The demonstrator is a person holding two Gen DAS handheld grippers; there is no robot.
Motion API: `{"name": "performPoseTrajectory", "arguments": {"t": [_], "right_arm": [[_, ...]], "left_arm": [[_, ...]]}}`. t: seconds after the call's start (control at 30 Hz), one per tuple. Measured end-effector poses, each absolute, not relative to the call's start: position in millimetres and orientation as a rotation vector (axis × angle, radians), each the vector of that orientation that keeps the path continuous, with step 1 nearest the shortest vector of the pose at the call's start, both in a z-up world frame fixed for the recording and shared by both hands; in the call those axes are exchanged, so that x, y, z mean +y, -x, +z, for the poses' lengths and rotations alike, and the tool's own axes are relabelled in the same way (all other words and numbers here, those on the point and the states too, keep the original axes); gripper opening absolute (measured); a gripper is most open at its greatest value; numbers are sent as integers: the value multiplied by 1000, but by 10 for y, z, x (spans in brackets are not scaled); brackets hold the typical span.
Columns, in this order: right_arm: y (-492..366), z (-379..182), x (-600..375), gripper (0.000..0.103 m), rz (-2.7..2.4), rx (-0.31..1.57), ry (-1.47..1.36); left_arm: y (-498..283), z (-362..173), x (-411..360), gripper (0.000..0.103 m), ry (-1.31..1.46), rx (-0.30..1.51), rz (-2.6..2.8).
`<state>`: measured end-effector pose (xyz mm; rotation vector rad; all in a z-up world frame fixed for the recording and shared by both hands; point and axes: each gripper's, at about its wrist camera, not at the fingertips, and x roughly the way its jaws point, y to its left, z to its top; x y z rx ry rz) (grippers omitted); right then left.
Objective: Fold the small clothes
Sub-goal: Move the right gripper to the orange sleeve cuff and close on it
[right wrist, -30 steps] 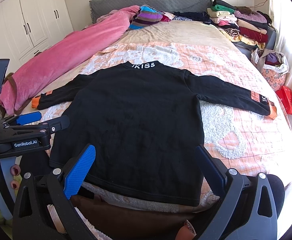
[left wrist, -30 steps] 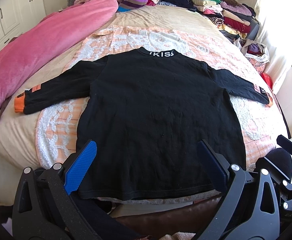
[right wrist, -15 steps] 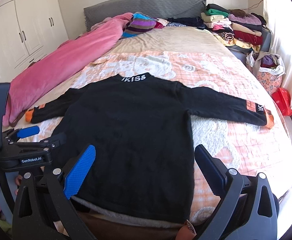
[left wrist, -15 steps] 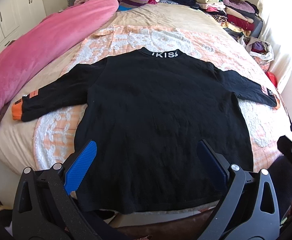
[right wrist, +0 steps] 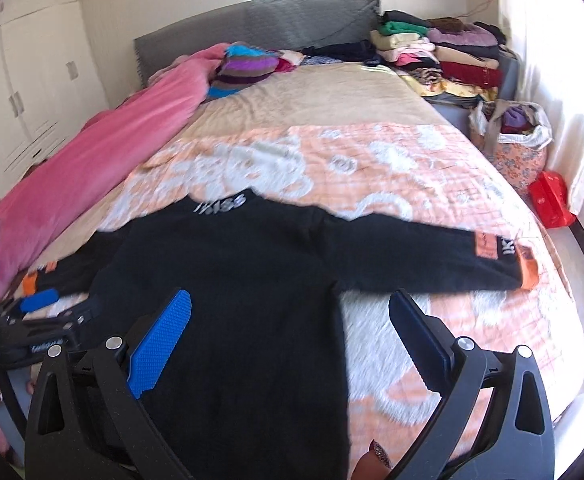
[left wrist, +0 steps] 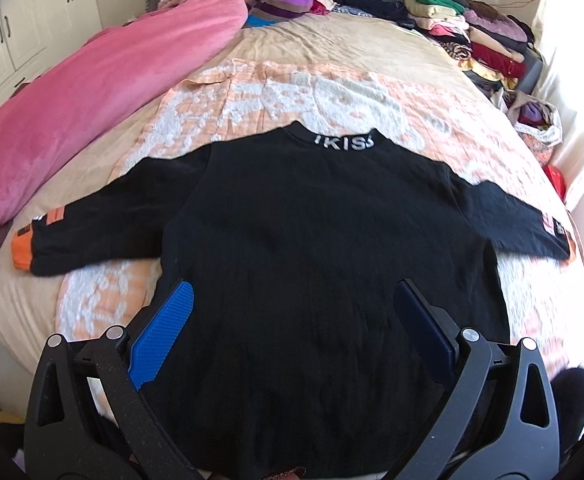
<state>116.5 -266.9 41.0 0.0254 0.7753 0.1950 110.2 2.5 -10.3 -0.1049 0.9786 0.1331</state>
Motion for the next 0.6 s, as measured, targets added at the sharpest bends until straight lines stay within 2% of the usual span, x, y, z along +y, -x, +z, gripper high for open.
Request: {"name": "performPoseTrajectory", "arguments": {"t": [0.27,0.6], "right_arm": [[-1921,309,-3012,99,45,789,-92],[-2437,-176,-4024,99,-220,813,-295]], "left_arm": [[-1573,-187,78,94,116,988,172],[-2097,-477,172,94,126,1044,197]]}}
